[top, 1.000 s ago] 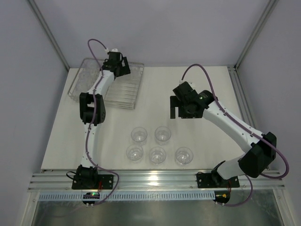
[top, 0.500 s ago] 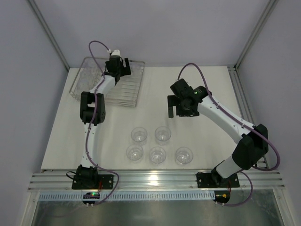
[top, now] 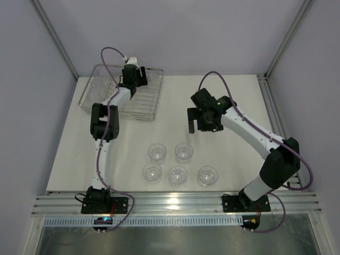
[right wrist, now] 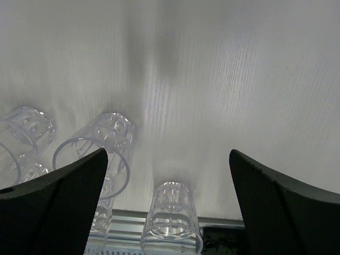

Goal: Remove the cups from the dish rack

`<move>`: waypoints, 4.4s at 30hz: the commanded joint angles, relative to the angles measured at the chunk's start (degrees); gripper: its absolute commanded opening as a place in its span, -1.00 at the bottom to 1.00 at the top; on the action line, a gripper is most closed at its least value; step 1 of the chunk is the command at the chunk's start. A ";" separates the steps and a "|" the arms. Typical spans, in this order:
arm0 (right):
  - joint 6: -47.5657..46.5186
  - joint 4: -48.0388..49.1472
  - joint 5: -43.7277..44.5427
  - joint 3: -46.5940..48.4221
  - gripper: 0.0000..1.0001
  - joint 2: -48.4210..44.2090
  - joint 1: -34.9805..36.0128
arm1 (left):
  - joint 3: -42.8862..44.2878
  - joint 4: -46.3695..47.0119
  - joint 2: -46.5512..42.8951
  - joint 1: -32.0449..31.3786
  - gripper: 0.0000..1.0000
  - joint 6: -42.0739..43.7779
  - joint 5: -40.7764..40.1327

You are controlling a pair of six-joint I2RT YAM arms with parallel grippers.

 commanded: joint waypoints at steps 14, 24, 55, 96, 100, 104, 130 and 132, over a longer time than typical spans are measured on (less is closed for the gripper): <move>-0.57 3.72 -3.88 1.94 0.94 0.20 -0.11 | -14.73 3.29 -23.96 -1.30 -1.00 0.34 -5.93; 0.47 18.27 -17.48 -3.15 0.94 -7.43 -0.11 | -26.32 -12.62 -43.38 -1.83 -0.99 -19.33 10.88; 26.50 71.75 -42.65 -30.49 -0.48 -14.04 -1.61 | -72.05 26.40 -60.12 -21.95 -0.99 -71.64 32.56; 3.39 4.86 -6.69 -23.02 -0.92 -10.79 -1.34 | -20.47 -27.20 -35.45 -7.36 1.00 -5.56 2.33; 3.21 5.04 -8.28 -22.94 -0.92 -10.17 -0.91 | -15.72 -27.56 -29.98 -7.27 1.00 -2.49 1.71; 2.77 4.96 -9.95 -22.23 -0.92 -9.47 -0.03 | -12.38 -26.77 -25.67 -7.19 1.00 -0.20 1.80; 0.22 -1.20 -13.20 -13.80 0.53 -7.27 4.90 | -2.53 -2.34 -7.65 -7.80 1.00 4.90 -3.11; -0.13 -1.64 -13.64 -12.57 0.57 -7.27 4.90 | -1.31 0.48 -6.51 -7.80 1.00 5.52 -2.77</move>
